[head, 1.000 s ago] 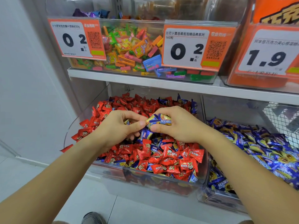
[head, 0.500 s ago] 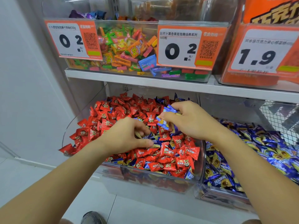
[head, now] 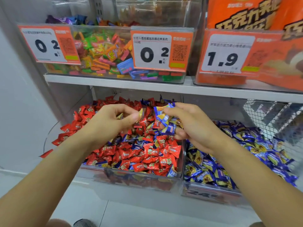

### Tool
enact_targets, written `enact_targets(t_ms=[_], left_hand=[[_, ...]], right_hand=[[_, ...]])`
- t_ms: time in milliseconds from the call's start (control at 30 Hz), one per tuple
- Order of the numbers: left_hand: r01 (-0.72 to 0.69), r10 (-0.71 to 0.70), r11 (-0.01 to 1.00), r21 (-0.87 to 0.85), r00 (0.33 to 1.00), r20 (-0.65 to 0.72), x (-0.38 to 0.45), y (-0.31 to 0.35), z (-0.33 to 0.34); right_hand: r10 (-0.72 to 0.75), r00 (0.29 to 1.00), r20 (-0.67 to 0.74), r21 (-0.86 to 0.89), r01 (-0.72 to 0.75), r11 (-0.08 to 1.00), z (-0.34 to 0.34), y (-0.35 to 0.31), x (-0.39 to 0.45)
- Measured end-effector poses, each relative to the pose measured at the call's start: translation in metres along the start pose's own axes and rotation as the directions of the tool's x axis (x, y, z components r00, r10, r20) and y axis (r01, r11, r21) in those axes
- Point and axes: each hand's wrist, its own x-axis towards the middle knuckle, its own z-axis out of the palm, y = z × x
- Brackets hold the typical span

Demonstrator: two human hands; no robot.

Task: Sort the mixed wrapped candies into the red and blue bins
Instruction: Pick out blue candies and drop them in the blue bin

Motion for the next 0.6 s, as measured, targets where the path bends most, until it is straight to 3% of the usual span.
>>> enact_targets(t_ms=[133, 200, 367, 500, 600], left_hand=[[0.061, -0.012, 0.936, -0.347, 0.990, 0.142, 0.003, 0.029, 0.038], [0.066, 0.007, 0.920, -0.386, 0.983, 0.183, 0.006, 0.043, 0.060], [-0.084, 0.121, 0.987, -0.136, 0.949, 0.292, 0.021, 0.072, 0.106], [-0.306, 0.175, 0.935, 0.182, 0.839, 0.515, 0.030, 0.087, 0.133], [-0.419, 0.191, 0.863, 0.282, 0.787, 0.586, 0.032, 0.082, 0.145]], right_hand=[[0.092, 0.995, -0.048, 0.126, -0.085, 0.988, -0.016, 0.001, -0.014], [0.136, 0.988, -0.075, 0.161, -0.123, 0.979, -0.029, 0.000, -0.023], [0.221, 0.970, -0.098, 0.206, -0.198, 0.959, -0.071, 0.005, -0.042], [0.199, 0.961, -0.192, -0.033, -0.209, 0.977, -0.101, 0.021, -0.051], [0.146, 0.968, -0.206, -0.184, -0.185, 0.966, -0.121, 0.028, -0.055]])
